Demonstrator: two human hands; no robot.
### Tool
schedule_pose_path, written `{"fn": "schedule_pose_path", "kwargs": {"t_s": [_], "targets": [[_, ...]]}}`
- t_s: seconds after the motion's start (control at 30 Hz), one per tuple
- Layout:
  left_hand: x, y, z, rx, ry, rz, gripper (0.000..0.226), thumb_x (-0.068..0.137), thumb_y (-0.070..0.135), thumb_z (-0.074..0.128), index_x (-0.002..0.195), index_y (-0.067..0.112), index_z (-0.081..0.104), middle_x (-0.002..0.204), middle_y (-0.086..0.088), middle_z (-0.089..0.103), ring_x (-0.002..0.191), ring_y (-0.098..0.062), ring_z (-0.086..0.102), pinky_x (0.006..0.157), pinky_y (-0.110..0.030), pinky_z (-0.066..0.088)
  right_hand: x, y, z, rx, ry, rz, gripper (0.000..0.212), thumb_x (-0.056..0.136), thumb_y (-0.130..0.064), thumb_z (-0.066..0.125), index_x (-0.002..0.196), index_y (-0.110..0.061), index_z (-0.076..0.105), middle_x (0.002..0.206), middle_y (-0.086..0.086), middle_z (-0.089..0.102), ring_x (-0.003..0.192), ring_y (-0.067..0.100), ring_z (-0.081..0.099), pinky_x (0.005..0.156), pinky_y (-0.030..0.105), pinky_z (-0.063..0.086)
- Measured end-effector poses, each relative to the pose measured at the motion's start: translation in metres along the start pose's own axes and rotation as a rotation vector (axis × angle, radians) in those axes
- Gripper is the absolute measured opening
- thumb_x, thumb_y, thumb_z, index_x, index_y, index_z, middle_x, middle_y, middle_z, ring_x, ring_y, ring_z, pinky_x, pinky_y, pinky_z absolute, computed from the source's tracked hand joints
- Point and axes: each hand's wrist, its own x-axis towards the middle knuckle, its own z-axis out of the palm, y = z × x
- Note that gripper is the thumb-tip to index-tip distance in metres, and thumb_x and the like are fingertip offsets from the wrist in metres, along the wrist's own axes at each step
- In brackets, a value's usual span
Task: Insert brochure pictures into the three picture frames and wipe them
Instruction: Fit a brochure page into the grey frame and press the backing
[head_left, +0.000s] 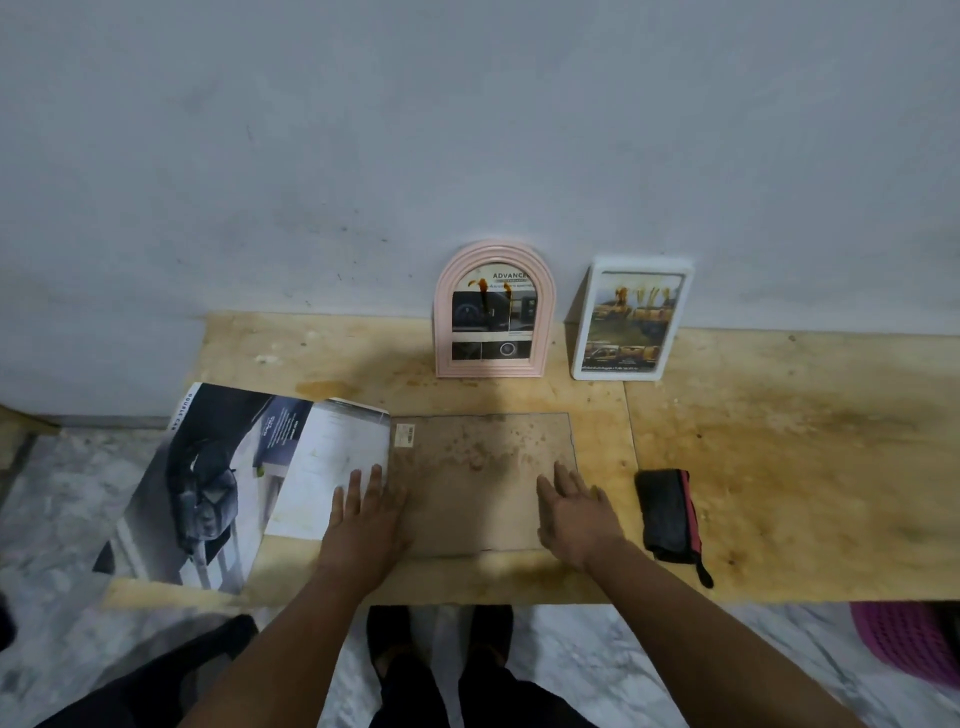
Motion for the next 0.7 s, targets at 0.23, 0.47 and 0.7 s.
{"fn": "schedule_pose_path", "kwargs": {"t_s": [0.23,0.47,0.7], "targets": [[-0.014,-0.014,0.019,0.059,0.008,0.091,0.078,0.084,0.047,0.073,0.151,0.018,0.049,0.164,-0.019,0.026,0.144,-0.053,0.035,0.107,-0.06,0.043,-0.014,0.011,0.007,-0.033,-0.06,-0.012,0.078,0.101,-0.042,0.043,0.164,-0.02,0.002,0.17,0.013,-0.015,0.158,0.03,-0.006,0.122,0.056,0.015],[-0.01,-0.011,0.04,0.058,0.067,0.025,0.065,0.104,0.053,0.01,0.152,0.02,0.037,0.161,-0.018,0.039,0.14,-0.053,0.043,0.103,-0.065,0.043,-0.003,0.003,0.008,-0.041,-0.105,0.019,0.08,0.102,-0.047,0.042,0.163,-0.015,0.003,0.169,0.017,-0.015,0.157,0.035,-0.007,0.121,0.059,0.014],[-0.009,0.005,0.021,0.044,-0.076,0.022,0.066,0.091,0.044,0.032,0.138,0.009,0.062,0.155,-0.022,0.044,0.137,-0.051,0.048,0.112,-0.064,0.032,0.0,0.003,0.003,-0.023,-0.175,0.014,0.084,0.099,-0.047,0.043,0.163,-0.015,-0.001,0.168,0.016,-0.018,0.157,0.035,-0.01,0.121,0.061,0.013]]}}
